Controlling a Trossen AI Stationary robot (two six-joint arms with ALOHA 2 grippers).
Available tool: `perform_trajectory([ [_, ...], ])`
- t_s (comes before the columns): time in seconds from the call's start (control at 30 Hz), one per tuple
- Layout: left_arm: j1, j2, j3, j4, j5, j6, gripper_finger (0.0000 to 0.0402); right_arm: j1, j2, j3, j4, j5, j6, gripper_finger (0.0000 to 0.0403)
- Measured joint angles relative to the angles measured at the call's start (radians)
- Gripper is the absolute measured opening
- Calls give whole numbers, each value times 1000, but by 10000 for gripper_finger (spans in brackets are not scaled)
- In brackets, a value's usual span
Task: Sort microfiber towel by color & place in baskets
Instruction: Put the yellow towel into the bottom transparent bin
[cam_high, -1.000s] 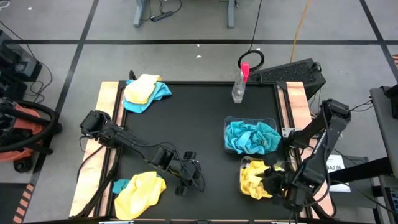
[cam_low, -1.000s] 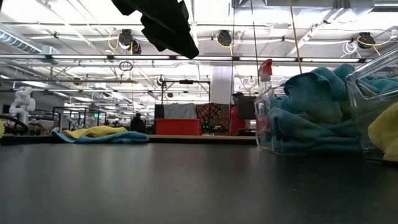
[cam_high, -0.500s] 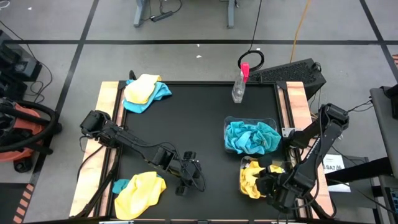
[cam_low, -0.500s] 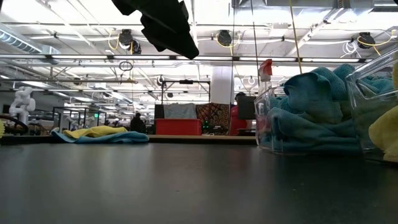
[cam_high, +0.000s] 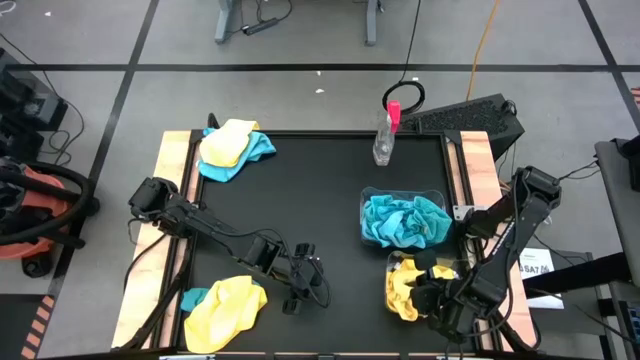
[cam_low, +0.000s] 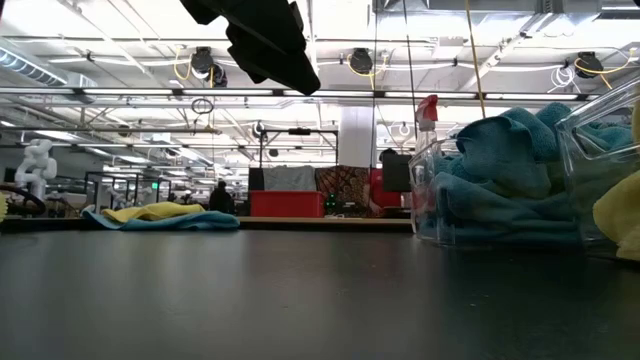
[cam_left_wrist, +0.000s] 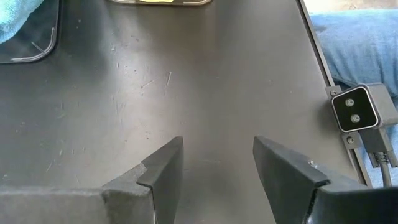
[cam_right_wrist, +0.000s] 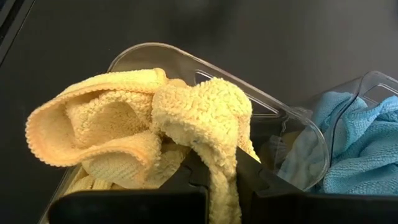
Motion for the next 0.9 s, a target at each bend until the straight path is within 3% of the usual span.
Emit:
perform_trajectory([
  [0.6,-1,0,0,-1,0,0,199,-52,0,-149,191,-48,-28,11],
  [0.9,-2,0,0,-10,0,-1,199,-95,0,-218,195,-90,25,23],
])
